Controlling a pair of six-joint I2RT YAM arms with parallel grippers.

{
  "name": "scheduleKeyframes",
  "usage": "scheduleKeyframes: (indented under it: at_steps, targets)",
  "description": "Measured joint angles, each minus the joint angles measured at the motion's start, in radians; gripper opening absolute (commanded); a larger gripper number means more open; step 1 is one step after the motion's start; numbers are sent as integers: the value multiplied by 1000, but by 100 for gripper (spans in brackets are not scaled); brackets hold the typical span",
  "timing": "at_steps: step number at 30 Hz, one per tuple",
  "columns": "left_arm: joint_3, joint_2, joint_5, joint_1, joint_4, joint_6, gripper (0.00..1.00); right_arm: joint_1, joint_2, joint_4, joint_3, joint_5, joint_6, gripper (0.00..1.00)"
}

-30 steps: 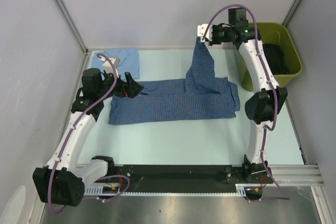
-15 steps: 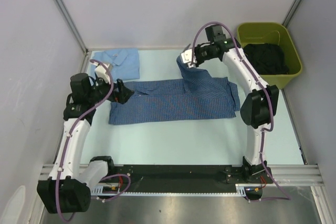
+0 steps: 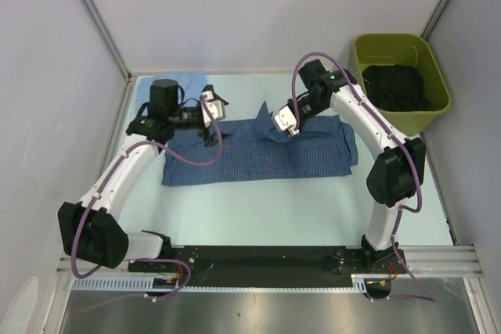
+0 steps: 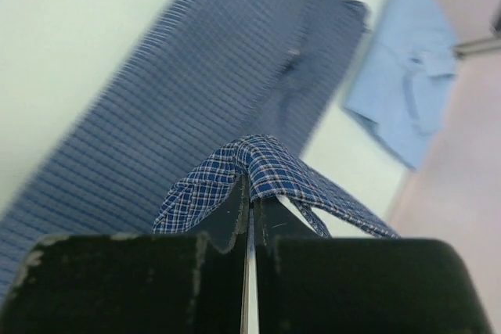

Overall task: Fold and stack the long sleeve shirts
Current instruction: Fold the shirt

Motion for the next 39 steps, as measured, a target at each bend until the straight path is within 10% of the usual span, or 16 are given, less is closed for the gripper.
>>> scheduleKeyframes:
  at_steps: [19, 25, 30, 33, 39]
  targets:
    - [143, 183, -48, -358, -259, 599, 97, 114, -89, -180, -160, 87, -22, 1]
    - [143, 217, -58, -388, -308, 673, 80, 121, -137, -158, -225, 97, -22, 1]
    - [143, 234, -77, -411, -319, 699, 39, 124, -170, -107, -277, 96, -23, 6]
    - [143, 245, -93, -430, -321, 705, 3, 124, -186, -73, -303, 96, -23, 27]
    - [169, 281, -139, -409, -271, 557, 0, 83, -248, 44, -393, 127, -13, 100]
